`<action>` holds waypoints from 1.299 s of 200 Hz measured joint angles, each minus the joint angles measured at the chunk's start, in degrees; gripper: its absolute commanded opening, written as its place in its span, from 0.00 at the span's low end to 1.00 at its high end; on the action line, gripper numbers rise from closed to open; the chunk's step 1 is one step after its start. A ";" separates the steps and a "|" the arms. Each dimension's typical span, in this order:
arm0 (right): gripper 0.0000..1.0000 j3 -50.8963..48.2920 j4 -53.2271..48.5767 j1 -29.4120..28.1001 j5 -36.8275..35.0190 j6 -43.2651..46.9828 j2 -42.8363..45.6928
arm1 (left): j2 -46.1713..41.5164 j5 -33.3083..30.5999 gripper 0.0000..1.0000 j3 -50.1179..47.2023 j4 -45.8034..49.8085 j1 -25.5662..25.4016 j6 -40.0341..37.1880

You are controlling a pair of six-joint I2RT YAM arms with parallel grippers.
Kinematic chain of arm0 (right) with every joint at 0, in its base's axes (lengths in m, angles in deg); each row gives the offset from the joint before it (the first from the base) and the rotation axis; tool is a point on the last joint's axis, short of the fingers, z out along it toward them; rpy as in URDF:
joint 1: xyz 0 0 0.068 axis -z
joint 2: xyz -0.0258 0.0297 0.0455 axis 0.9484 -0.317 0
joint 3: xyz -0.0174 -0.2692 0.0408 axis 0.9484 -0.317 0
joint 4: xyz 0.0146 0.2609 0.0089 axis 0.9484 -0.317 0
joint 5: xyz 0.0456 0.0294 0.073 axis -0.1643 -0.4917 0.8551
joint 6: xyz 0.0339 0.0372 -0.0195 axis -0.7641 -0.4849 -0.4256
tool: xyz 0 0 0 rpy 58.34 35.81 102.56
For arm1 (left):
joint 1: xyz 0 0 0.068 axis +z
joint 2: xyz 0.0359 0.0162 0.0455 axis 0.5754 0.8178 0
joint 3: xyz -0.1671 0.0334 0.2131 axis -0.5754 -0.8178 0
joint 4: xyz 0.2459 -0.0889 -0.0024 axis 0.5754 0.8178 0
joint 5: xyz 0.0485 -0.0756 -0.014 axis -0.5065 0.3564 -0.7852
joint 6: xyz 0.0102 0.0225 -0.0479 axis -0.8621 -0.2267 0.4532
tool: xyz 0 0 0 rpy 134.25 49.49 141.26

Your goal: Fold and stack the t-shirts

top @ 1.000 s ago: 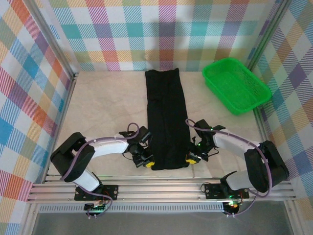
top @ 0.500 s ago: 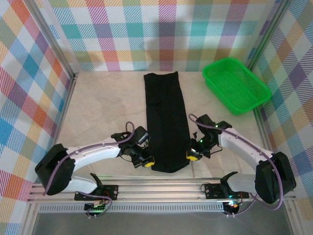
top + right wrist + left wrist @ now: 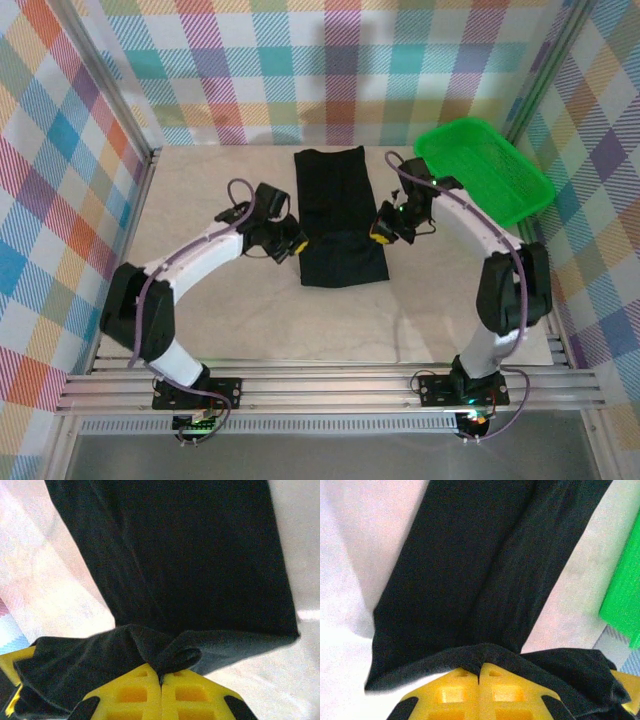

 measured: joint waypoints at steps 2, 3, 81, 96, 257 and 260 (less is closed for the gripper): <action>0.00 0.59 0.04 0.13 -0.07 0.09 -0.57 | 0.68 -0.02 0.00 0.61 -0.04 0.33 -0.31; 0.00 0.76 0.04 0.17 -0.09 0.09 -0.72 | 1.05 0.02 0.00 1.01 -0.02 0.55 -0.48; 0.00 16.06 2.12 3.65 -0.55 1.05 -16.02 | 16.46 0.22 0.00 16.17 0.31 5.77 -6.36; 0.00 17.46 2.40 4.02 -0.11 1.05 -18.43 | 18.58 0.26 0.00 18.21 0.63 6.10 -7.06; 0.55 -12.66 7.45 6.08 1.40 3.21 0.63 | 2.29 -2.16 0.58 -13.11 -10.16 -4.57 8.96; 0.55 -13.66 7.80 6.08 1.60 3.02 0.70 | 2.56 -1.99 0.57 -13.42 -10.91 -4.87 9.77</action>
